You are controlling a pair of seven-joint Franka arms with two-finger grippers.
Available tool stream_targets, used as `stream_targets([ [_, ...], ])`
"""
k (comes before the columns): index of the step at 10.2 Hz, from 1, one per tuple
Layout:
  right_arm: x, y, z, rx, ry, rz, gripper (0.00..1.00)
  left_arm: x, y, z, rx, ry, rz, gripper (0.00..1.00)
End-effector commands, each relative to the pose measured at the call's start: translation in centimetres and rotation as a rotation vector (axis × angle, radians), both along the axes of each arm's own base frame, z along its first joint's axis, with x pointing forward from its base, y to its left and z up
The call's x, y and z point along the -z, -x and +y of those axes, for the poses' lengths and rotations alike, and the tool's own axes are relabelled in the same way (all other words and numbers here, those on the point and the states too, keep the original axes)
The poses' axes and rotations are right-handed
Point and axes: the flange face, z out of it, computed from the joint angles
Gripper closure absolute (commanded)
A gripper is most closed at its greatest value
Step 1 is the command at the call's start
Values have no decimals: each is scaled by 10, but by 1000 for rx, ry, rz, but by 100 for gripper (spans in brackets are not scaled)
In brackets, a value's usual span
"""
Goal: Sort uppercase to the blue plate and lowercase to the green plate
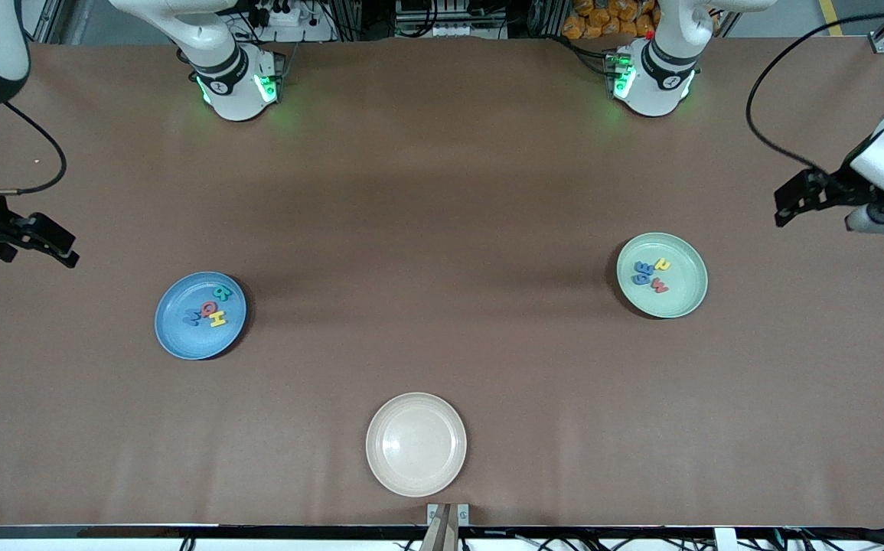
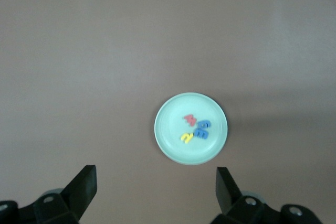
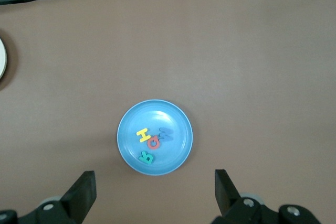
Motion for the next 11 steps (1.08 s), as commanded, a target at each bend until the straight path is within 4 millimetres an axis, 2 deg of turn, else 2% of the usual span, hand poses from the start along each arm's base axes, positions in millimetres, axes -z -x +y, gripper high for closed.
stream_targets([
  [1, -21, 7, 2, -2, 4, 22, 0, -26, 7, 2, -12, -22, 43, 0],
  [3, -39, 8, 5, -6, 3, 28, 0, -38, 16, 5, -15, -17, 74, 0],
  [5, -45, 9, 13, -16, -5, 31, 0, -43, 19, 6, -21, 23, 73, 0],
  [11, -44, 8, 18, -22, -5, 40, 0, -47, 21, -2, -21, -5, 78, 0],
])
